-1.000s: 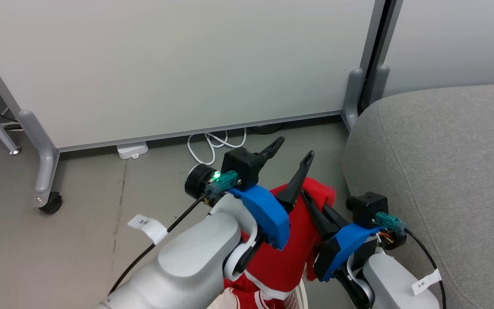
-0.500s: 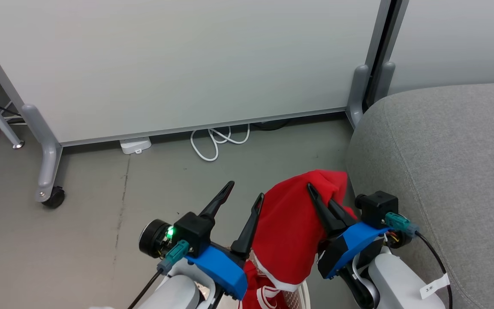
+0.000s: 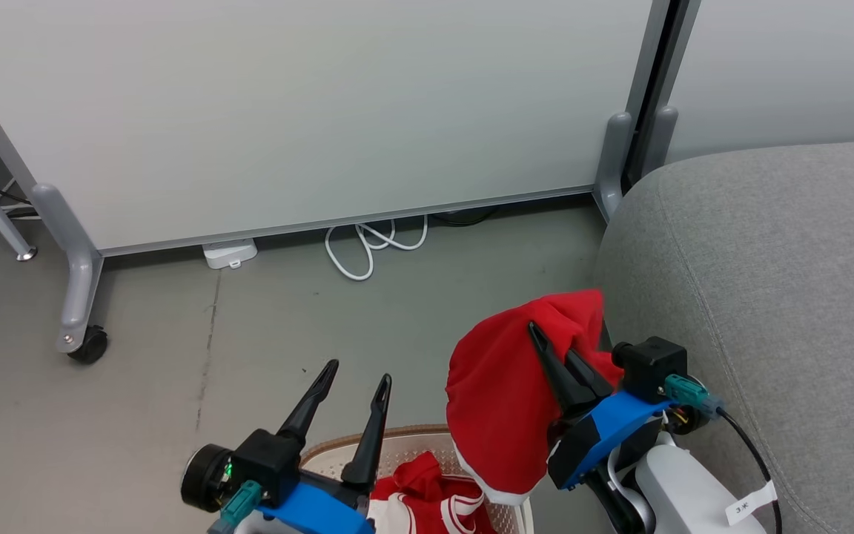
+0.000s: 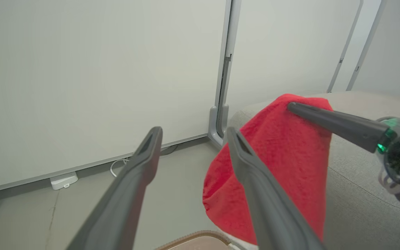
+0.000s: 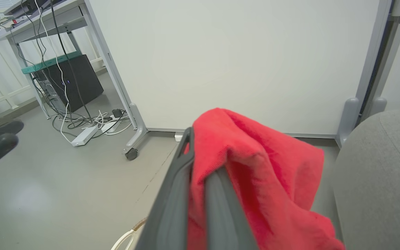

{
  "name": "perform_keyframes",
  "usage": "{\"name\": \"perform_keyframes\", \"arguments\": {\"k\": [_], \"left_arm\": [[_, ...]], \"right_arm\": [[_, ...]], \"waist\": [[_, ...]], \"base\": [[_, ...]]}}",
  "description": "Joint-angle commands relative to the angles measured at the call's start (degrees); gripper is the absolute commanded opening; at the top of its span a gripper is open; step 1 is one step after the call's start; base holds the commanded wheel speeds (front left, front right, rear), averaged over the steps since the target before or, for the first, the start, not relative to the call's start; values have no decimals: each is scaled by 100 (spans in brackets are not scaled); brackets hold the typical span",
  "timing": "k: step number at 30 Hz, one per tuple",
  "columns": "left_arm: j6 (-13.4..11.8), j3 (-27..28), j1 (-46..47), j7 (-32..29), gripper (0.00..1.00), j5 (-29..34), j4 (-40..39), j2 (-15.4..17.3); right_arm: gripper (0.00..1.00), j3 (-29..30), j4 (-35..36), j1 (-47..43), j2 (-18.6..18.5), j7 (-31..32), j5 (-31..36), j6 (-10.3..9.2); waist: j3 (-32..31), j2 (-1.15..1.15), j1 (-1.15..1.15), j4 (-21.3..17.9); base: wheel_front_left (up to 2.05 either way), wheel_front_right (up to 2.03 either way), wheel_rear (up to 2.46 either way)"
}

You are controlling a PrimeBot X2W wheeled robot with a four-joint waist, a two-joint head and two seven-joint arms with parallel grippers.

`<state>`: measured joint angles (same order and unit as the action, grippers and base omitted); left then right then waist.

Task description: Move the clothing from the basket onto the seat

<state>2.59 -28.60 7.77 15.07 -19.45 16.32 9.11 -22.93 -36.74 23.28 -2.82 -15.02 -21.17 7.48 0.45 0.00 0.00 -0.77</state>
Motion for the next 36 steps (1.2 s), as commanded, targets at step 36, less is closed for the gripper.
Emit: {"name": "perform_keyframes", "arguments": {"k": [36], "left_arm": [[501,994,-487,15,100,818,-246,-486]], "right_arm": [[0,-92,14,58,-13,-23,-5,3]], "waist": [[160,0,0,-1330]], "base": [[0,0,0]]}}
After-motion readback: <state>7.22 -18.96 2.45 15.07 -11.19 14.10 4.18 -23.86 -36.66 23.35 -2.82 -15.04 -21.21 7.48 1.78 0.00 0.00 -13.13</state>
